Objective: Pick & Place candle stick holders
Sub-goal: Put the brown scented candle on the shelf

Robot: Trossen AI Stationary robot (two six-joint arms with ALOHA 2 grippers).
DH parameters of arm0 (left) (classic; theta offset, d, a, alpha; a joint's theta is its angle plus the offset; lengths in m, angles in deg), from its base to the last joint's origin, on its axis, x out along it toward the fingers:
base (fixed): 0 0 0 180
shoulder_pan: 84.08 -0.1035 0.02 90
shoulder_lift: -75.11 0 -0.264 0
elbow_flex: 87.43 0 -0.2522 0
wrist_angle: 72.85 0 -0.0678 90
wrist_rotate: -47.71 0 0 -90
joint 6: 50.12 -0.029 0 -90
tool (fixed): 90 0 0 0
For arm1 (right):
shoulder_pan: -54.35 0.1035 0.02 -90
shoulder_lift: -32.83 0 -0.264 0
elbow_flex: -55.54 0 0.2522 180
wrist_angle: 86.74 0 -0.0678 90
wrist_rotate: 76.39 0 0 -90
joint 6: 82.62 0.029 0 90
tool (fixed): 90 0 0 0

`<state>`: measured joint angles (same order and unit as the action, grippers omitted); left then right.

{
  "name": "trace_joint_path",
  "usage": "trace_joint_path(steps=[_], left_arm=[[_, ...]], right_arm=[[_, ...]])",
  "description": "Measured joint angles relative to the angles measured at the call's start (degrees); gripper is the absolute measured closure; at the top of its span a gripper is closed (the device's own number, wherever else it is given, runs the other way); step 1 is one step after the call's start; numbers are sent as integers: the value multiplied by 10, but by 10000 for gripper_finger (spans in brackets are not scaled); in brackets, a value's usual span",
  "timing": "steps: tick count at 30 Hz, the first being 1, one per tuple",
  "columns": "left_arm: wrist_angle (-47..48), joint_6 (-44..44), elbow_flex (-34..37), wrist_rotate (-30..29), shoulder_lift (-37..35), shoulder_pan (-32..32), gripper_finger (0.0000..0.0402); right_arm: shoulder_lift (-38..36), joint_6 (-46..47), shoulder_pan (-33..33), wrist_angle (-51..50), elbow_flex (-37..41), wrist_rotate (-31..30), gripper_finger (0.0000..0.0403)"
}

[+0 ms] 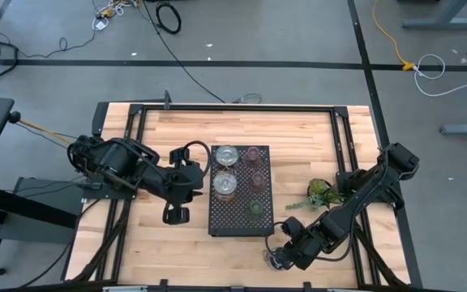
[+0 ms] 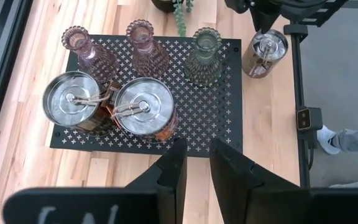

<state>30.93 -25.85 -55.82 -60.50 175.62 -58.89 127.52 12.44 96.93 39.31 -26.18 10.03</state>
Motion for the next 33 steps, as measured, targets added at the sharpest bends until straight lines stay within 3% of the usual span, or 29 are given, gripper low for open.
trace_joint_path(steps=[20, 33], left_arm=[[0, 0, 0, 0, 0, 0, 329], [0, -16, 0, 0, 1, 0, 329]], right_arm=[[2, -11, -3, 1, 0, -5, 330], [3, -13, -4, 122, 65, 0, 330]])
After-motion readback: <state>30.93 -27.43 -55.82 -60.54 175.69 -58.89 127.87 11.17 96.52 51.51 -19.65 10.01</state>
